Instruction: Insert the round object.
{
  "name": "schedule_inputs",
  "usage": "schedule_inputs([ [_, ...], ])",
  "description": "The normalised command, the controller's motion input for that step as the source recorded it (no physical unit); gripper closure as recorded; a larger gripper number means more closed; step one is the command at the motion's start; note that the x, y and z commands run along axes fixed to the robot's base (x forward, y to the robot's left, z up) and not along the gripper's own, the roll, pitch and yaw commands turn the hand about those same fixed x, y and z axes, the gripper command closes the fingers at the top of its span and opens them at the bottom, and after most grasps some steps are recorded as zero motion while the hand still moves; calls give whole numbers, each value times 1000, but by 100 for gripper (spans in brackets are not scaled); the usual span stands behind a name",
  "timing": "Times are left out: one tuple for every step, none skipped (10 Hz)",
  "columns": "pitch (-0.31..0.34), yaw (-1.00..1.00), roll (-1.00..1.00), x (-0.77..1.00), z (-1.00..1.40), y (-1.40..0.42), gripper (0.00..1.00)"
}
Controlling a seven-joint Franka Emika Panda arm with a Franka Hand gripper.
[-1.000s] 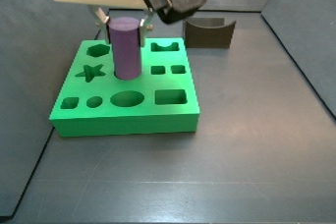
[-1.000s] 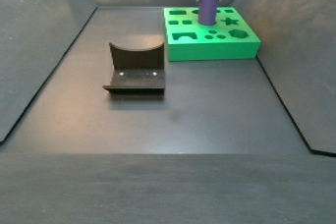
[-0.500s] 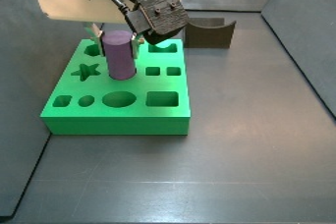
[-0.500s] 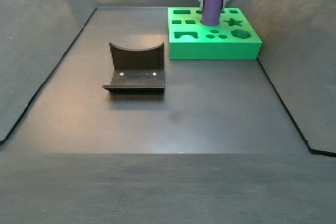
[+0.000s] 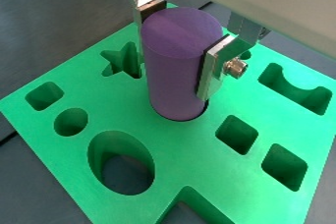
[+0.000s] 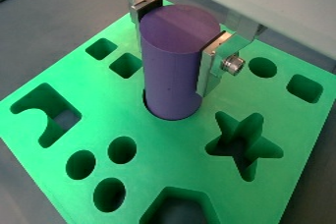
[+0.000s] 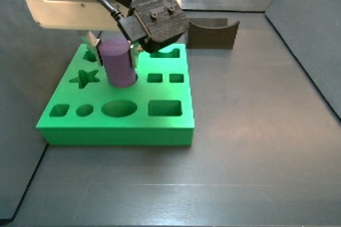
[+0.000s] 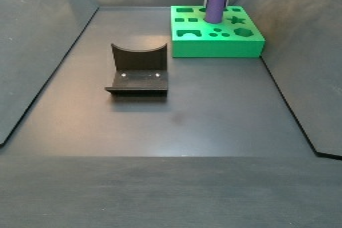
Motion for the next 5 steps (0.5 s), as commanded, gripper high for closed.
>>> schedule_inputs([
  [-1, 71, 0, 337, -1000, -223, 100],
  [10, 31, 0, 497, -1000, -229, 100],
  [73, 17, 0, 494, -991, -163, 100],
  [91, 0, -21, 414, -820, -37, 100],
  [0, 0, -149, 14, -223, 17, 100],
])
